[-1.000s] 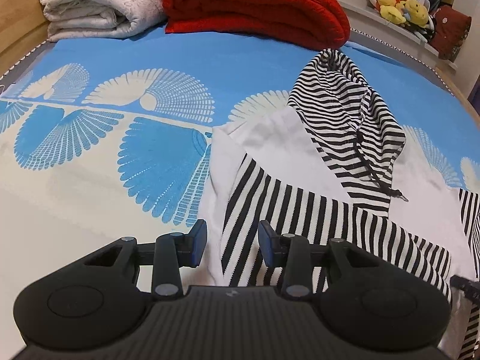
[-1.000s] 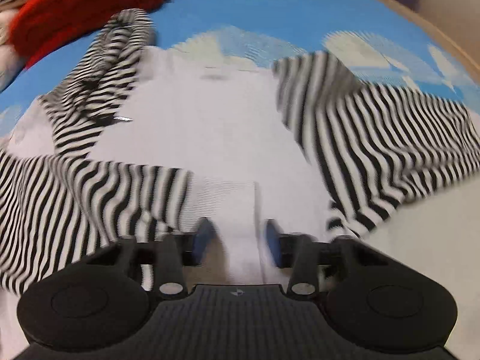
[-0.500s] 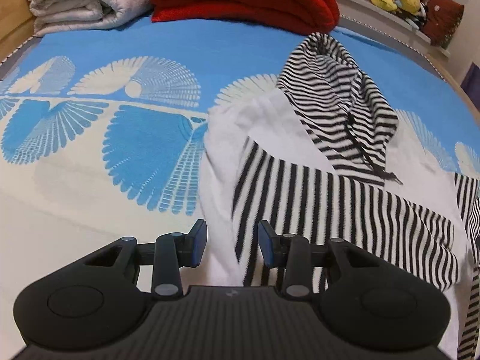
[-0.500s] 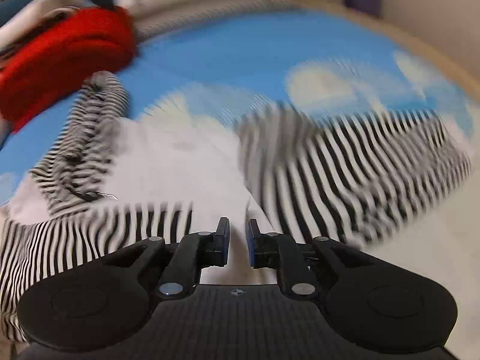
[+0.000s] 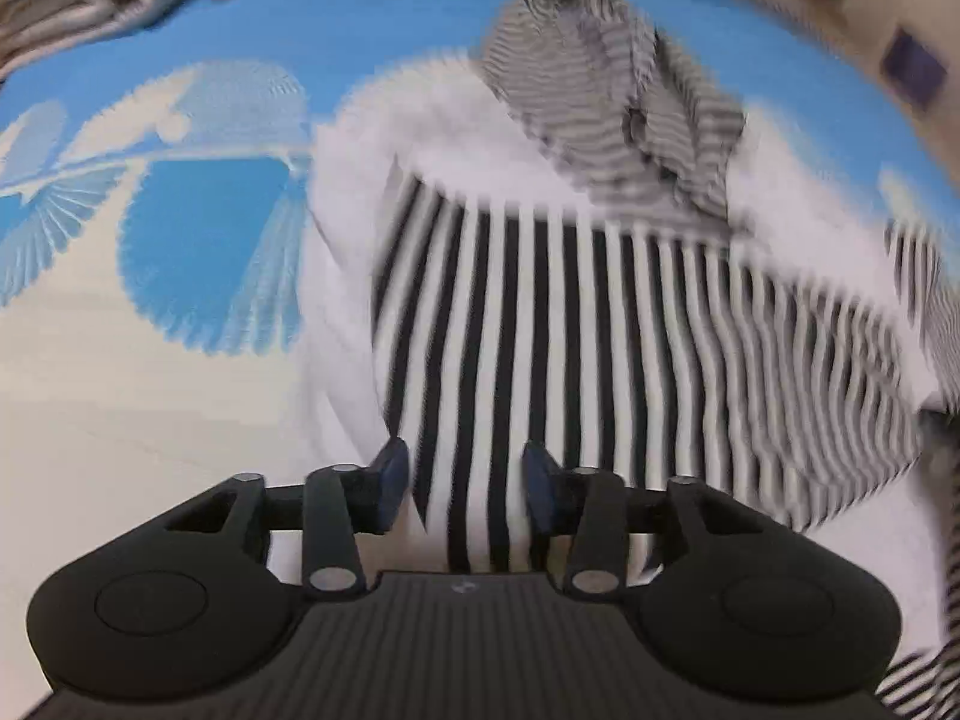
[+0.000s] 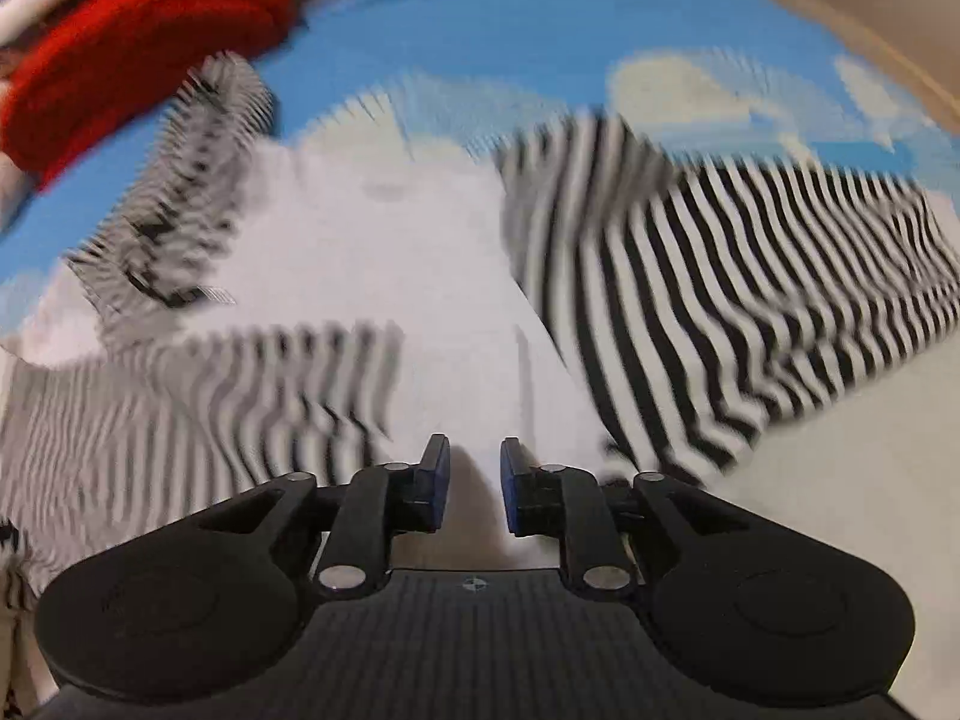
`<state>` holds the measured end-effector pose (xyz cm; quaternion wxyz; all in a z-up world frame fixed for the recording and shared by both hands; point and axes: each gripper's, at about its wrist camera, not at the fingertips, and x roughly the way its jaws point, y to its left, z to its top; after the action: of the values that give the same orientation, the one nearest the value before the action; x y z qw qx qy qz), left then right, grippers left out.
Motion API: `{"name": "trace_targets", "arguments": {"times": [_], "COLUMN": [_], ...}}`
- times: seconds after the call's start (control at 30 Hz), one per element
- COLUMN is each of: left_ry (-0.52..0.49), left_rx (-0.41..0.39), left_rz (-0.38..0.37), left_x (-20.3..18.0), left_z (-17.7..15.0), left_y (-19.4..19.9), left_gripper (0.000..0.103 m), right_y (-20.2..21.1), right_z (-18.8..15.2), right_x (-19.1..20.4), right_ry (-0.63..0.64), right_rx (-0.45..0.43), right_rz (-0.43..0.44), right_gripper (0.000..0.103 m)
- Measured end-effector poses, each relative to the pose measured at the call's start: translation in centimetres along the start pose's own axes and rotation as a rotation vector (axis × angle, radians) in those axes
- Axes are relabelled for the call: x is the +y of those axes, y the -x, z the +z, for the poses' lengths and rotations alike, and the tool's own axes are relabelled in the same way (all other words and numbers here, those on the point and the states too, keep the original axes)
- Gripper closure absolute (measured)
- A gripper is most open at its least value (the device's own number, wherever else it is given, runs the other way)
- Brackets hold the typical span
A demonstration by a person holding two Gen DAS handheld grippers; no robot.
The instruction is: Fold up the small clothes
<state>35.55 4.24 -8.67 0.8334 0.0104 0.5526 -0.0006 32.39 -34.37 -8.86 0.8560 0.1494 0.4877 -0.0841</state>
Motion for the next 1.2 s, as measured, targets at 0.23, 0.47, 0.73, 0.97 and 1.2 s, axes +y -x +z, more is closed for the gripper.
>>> {"name": "trace_targets", "arguments": {"times": [0.23,0.47,0.73,0.97,1.2], "left_ry": [-0.020,-0.037,-0.014,-0.034,-0.009], "left_rx": [-0.095,-0.125,-0.146,-0.154,-0.164], "left_rz": [0.013,-0.007,-0.018,-0.040,-0.040], "left_x": [-1.7,-2.8,-2.4,-2.7,-1.8], "left_z": [0.5,1.1,1.4,1.4,1.5], "left_y": [2.4,2.8,3.0,3.2,3.6], "left_gripper": [0.046,0.046,0.046,0.046,0.046], "right_y": [4.2,4.7,2.7,0.8,1.1], "right_z": [3.3,4.0,2.1,2.7,3.5], "right_x": [-6.5,-19.2,-27.1,-27.3,-25.0], "right_ry": [-0.157,-0.476,-0.747,-0.735,-0.648], "right_rx": [-0.229,-0.312,-0.351,-0.340,-0.417], "right_rz": [-0.045,-0.166,-0.124,-0.103,-0.224], "right_gripper": [0.084,0.083,0.068,0.062,0.098]}}
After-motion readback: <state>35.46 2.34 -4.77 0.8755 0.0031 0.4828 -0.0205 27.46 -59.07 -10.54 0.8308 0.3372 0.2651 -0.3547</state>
